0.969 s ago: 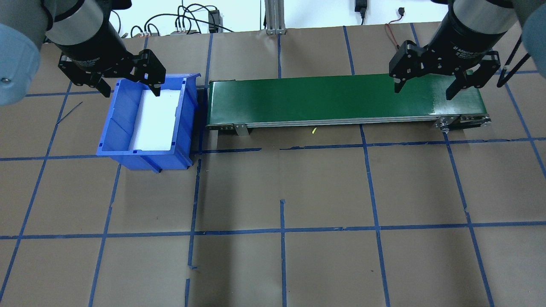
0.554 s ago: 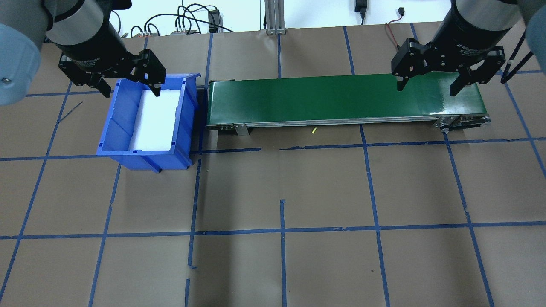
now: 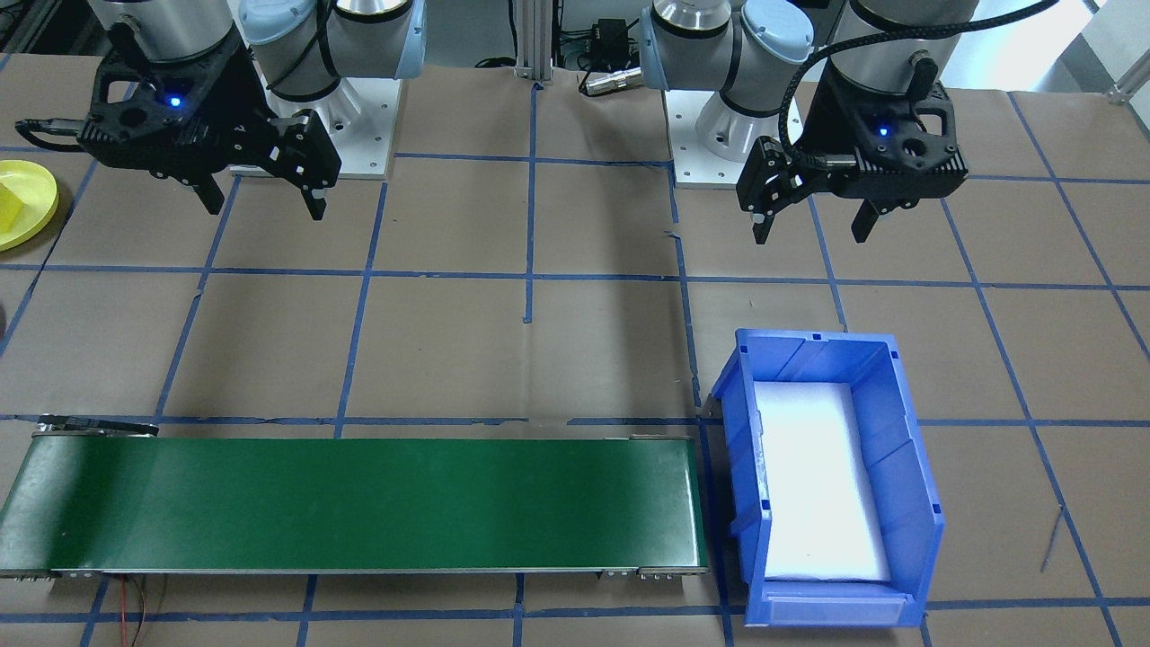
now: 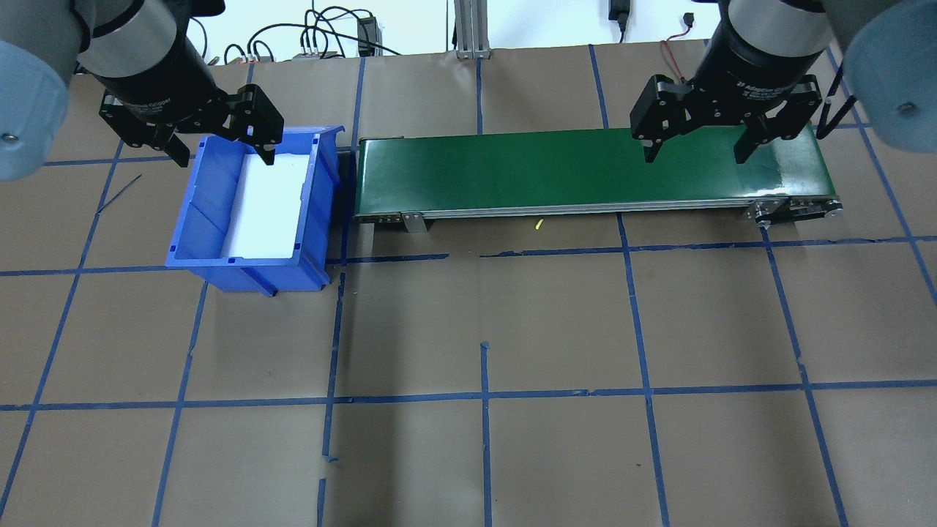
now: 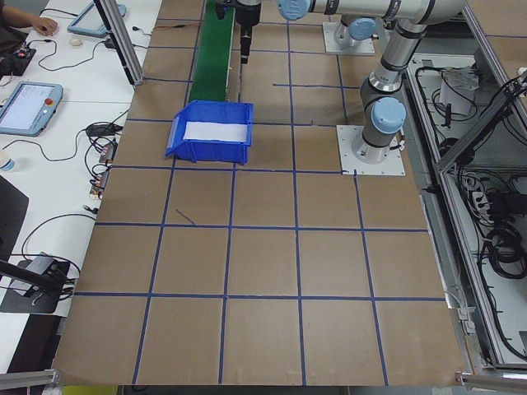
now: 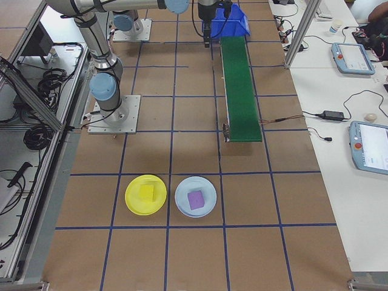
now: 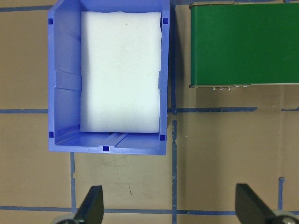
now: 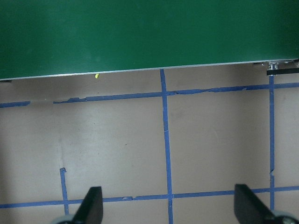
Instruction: Move block left to right into plate
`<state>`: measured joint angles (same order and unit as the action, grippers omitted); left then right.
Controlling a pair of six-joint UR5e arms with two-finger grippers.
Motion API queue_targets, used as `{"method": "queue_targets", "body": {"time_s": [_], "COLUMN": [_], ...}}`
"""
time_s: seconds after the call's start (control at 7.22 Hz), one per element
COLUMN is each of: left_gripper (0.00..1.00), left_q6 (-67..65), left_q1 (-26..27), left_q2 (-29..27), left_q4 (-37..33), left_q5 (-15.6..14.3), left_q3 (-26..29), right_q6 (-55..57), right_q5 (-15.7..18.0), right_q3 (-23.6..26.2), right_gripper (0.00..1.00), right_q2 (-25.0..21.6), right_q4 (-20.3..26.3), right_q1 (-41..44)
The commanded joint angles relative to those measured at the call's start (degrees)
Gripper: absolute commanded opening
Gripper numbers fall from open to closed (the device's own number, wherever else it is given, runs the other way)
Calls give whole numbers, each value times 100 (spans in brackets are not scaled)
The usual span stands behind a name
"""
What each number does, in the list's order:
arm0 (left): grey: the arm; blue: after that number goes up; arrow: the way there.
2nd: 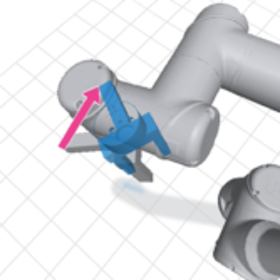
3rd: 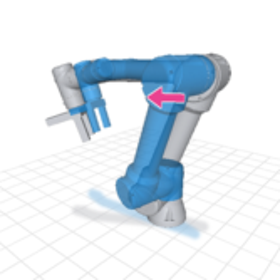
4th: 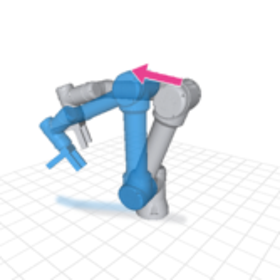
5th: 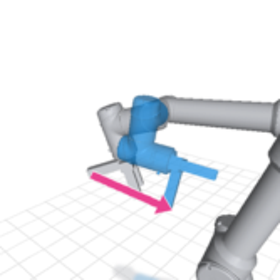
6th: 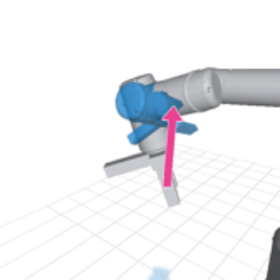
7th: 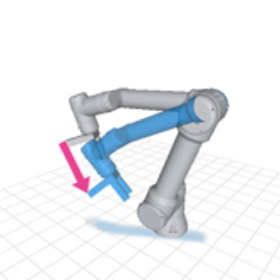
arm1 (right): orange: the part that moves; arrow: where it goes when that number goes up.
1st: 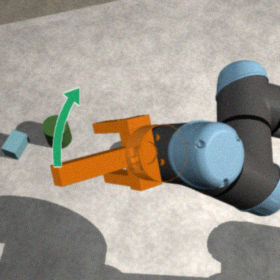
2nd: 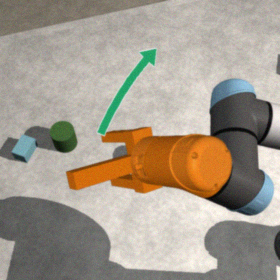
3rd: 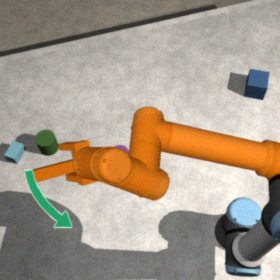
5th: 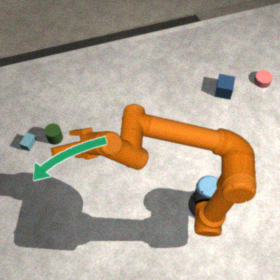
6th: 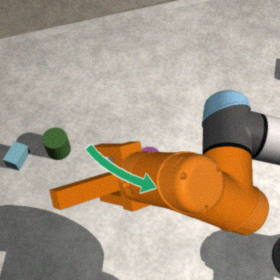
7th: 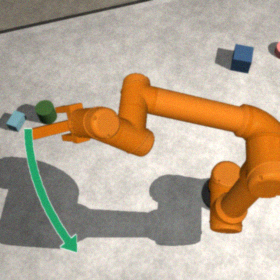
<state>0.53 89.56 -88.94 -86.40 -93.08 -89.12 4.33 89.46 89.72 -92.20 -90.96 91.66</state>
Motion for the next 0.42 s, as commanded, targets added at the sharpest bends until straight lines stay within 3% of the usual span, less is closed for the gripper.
{"method": "queue_targets", "body": {"time_s": [0.0, 0.28], "left_gripper": [100, 100], "left_q6": [0, 0], "left_q1": [0, 0], "left_q2": [0, 0], "left_q4": [0, 0], "left_q5": [0, 0], "left_q3": [0, 0], "right_q6": [-20, -29], "right_q5": [-16, -25], "right_q3": [28, 45], "right_gripper": [100, 100], "right_q2": [61, 61], "right_q4": [-1, 34], "right_q1": [72, 63]}}
